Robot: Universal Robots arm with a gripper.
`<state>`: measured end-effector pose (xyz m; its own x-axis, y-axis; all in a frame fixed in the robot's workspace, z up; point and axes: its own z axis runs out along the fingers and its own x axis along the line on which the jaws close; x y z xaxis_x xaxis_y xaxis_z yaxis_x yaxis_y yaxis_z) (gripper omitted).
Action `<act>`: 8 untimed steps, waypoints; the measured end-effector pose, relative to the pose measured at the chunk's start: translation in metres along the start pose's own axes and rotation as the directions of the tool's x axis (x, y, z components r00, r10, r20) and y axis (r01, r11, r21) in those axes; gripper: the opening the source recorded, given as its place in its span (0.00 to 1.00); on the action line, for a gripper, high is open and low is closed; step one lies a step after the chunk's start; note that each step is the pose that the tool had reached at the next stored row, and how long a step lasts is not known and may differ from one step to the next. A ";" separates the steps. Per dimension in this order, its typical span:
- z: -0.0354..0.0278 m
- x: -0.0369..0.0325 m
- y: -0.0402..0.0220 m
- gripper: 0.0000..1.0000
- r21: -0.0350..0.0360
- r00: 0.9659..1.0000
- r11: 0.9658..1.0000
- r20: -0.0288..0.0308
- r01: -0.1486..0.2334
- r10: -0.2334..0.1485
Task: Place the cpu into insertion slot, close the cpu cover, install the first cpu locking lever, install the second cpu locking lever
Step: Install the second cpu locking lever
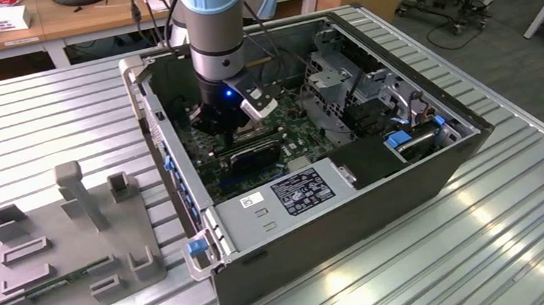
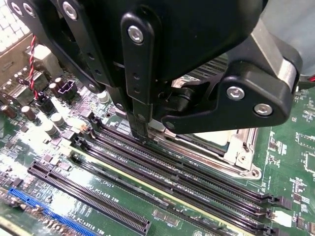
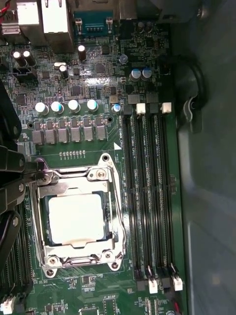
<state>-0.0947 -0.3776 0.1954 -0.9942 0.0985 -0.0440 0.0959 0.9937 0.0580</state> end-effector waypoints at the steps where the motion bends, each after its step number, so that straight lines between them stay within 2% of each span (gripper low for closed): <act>1: 0.0002 0.0001 0.0000 0.10 0.000 1.000 1.000 0.000 0.000 0.000; 8: 0.0008 0.0001 -0.0003 0.10 0.001 1.000 1.000 -0.002 0.000 0.000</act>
<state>-0.0948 -0.3778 0.1945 -0.9942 0.0986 -0.0420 0.0961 0.9937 0.0568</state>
